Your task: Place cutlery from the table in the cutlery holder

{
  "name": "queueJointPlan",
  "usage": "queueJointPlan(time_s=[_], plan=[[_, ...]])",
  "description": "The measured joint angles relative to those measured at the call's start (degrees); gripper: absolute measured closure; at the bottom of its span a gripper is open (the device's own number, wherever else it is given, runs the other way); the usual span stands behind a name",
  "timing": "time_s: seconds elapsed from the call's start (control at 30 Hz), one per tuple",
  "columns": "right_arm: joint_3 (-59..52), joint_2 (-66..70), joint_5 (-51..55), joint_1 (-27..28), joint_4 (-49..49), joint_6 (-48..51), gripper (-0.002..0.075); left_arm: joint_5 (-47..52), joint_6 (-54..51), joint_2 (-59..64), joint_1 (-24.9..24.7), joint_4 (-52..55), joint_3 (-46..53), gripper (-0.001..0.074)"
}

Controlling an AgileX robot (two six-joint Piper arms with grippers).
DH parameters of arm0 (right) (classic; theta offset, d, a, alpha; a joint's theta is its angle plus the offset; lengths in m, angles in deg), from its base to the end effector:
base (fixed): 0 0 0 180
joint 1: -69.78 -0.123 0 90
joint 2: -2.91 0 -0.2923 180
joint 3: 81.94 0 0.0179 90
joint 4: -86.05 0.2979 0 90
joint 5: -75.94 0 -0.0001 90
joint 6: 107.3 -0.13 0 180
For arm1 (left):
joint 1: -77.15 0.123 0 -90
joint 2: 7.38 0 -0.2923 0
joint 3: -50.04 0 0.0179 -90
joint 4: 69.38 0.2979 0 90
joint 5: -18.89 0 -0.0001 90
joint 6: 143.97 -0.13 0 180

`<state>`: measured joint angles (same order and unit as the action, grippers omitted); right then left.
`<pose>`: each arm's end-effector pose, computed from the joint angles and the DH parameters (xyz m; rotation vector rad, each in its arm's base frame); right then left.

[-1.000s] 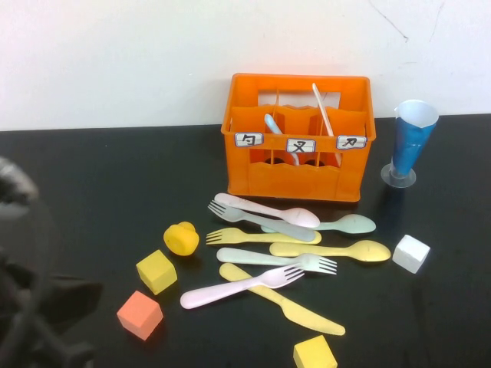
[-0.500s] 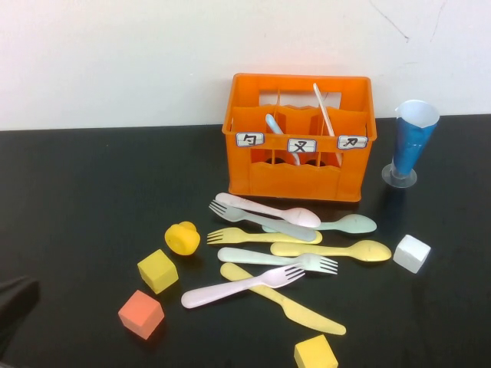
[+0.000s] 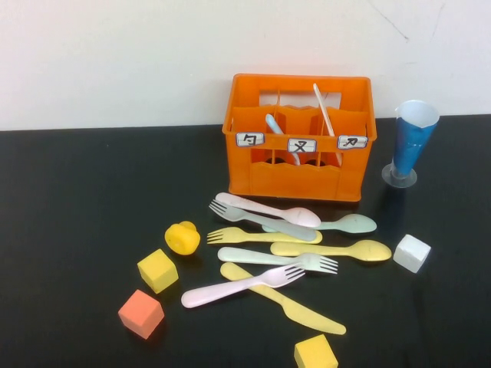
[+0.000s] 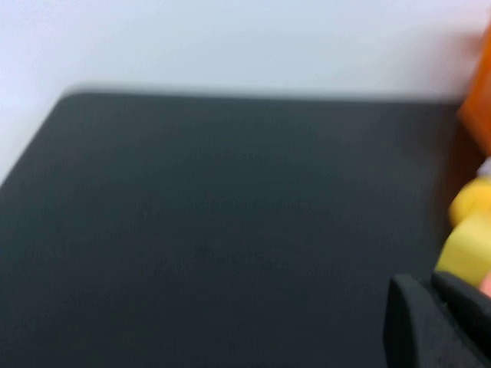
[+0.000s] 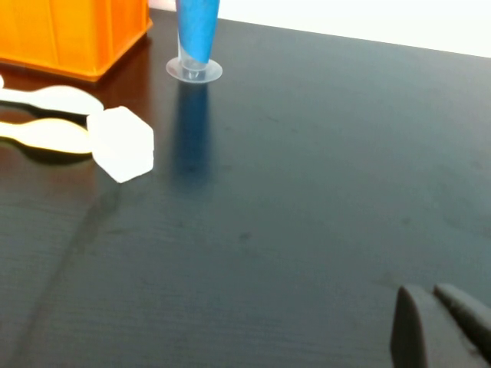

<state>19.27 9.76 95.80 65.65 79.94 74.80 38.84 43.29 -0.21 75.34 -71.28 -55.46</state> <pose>0.1307 0.0047 0.1638 -0.1668 1.8325 -0.0787 0.1294 -0.0056 0.1941 -0.1039 1.7727 -0.1470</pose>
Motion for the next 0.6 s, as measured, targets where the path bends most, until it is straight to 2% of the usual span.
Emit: queueJointPlan(time_s=[0.13,0.27,0.6], plan=[[0.0,0.0,0.0,0.0,0.0,0.0,0.0729,0.9,-0.1,-0.1,1.4,-1.1,3.6,0.0735],[0.0,0.0,0.0,0.0,0.0,0.0,0.0729,0.2,0.3,-0.3,1.5,-4.9,4.0,0.0735],[0.0,0.0,0.0,0.0,0.0,0.0,0.0729,0.0,0.3,-0.3,1.5,-5.8,4.0,0.0735]])
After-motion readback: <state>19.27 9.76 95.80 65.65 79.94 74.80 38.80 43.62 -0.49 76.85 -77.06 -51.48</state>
